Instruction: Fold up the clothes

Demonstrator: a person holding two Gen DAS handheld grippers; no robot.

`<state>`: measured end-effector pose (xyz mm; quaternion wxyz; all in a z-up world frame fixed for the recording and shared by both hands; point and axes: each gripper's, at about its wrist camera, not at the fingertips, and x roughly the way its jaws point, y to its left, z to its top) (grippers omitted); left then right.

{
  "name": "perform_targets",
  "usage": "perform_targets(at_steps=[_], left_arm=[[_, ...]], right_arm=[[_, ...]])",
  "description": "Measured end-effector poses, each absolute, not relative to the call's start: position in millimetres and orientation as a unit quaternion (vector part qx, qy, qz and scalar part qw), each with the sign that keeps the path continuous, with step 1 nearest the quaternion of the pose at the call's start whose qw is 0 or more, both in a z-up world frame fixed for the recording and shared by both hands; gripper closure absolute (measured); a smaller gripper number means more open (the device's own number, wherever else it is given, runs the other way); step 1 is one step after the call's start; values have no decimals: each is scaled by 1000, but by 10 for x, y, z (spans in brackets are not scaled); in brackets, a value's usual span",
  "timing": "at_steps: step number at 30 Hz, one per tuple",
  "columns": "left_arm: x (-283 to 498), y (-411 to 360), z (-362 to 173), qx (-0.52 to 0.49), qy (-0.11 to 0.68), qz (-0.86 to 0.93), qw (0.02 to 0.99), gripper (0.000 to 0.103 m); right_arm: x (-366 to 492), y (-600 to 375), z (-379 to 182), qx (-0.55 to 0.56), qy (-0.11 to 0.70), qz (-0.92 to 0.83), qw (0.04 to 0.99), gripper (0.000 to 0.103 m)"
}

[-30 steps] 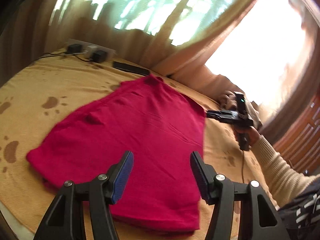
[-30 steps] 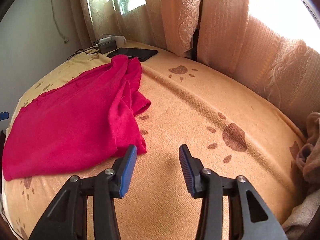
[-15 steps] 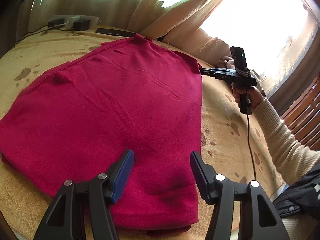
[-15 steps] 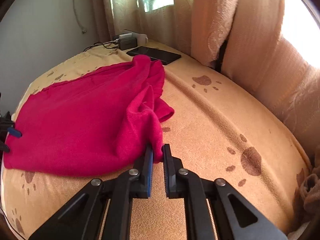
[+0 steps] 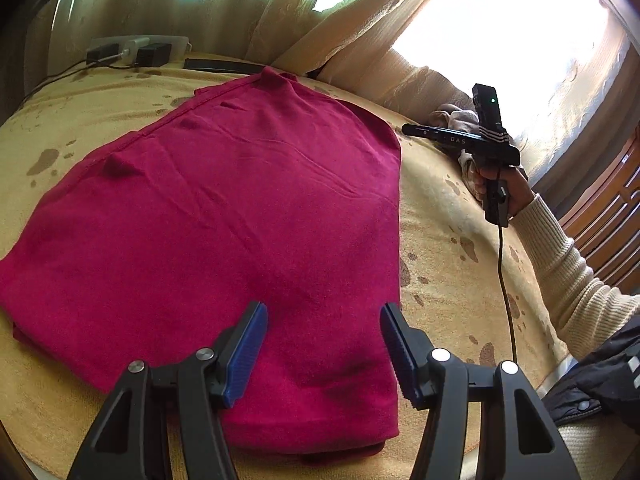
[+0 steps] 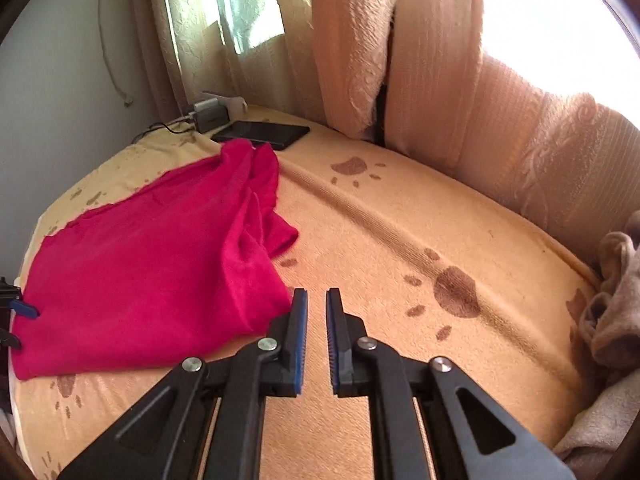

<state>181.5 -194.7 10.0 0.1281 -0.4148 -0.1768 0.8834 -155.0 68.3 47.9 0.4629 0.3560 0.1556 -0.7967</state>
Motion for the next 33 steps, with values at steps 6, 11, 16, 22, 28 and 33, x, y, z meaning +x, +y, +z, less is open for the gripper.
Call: perform_targets(at_steps=[6,11,16,22,28,33], left_arm=[[948,-2320,666,-356,-231,890,167,40],[-410,-2762,545,-414,-304,843,159,23],[-1489,-3074,279,-472,-368,789,143,23],[-1758,-2949,106,-499,-350,779,149,23],[-1924,-2769,68,-511,-312,783,166,23],[-2005,-2697,-17,-527,-290,781,168,23]], right_arm=[[-1481,399,299,372,171,-776,480,93],[-1502,420,246,375,143,-777,485,93],[-1510,505,306,366,119,-781,491,93],[-1529,569,346,359,99,-786,493,45],[-1447,538,369,342,119,-790,495,27],[-1465,555,366,343,113,-791,495,27]])
